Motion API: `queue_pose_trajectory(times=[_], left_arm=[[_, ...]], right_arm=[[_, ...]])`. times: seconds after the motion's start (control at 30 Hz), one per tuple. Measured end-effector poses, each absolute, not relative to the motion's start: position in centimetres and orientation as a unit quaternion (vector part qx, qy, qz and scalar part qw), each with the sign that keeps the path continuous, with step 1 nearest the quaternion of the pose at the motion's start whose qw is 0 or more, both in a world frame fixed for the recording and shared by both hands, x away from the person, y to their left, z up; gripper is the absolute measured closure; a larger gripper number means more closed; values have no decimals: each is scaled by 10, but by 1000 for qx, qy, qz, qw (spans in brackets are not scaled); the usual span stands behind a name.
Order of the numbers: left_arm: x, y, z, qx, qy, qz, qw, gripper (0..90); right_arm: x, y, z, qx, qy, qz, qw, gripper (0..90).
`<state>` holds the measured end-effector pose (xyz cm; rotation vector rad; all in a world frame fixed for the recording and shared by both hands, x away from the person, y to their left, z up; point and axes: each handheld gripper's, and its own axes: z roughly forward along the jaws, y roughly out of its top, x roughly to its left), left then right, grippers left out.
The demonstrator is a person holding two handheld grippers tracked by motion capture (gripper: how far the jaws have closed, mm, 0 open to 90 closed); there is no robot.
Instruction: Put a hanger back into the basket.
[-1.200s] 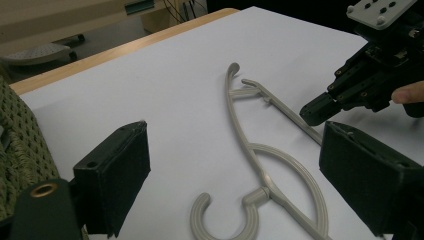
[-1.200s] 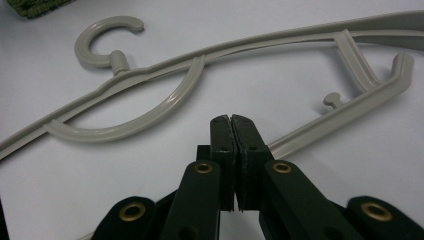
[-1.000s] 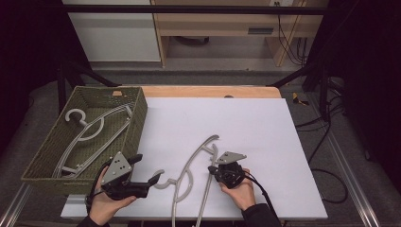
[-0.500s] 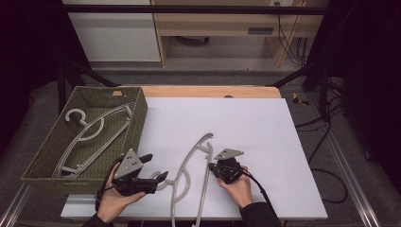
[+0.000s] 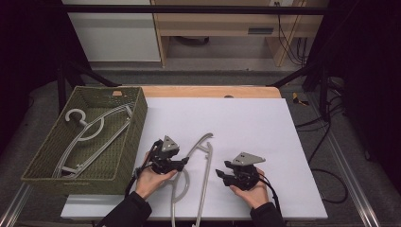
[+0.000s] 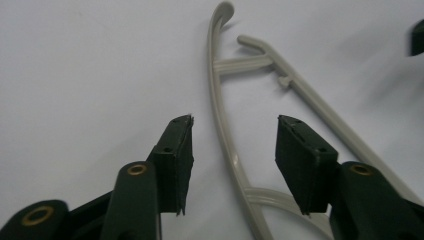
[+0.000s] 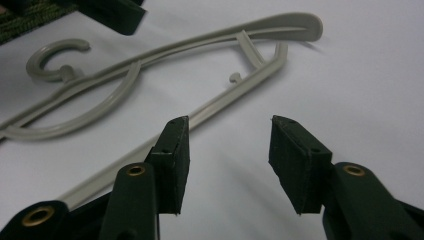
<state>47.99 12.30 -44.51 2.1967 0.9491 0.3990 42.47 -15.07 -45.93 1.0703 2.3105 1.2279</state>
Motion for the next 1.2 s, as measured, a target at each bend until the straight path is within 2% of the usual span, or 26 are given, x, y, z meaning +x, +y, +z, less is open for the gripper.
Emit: queue_pose_trajectory(times=[0.37,0.53,0.7,1.0,1.17,1.2], left_arm=[[501,102,-469,856,383,145,316,682],[505,99,-470,848,395,160,314,776],[509,96,-469,834,425,184,299,816],[535,102,-470,790,498,205,292,817],[542,105,-469,787,503,195,299,810],[541,107,-467,787,500,195,305,783]], right_arm=[[414,-164,-458,372,808,432,149,460],[414,-162,-458,365,811,432,149,458],[414,-162,-458,365,811,433,148,459],[415,-161,-458,360,813,433,149,459],[415,-158,-456,358,813,435,149,446],[414,-157,-456,357,813,435,149,440]])
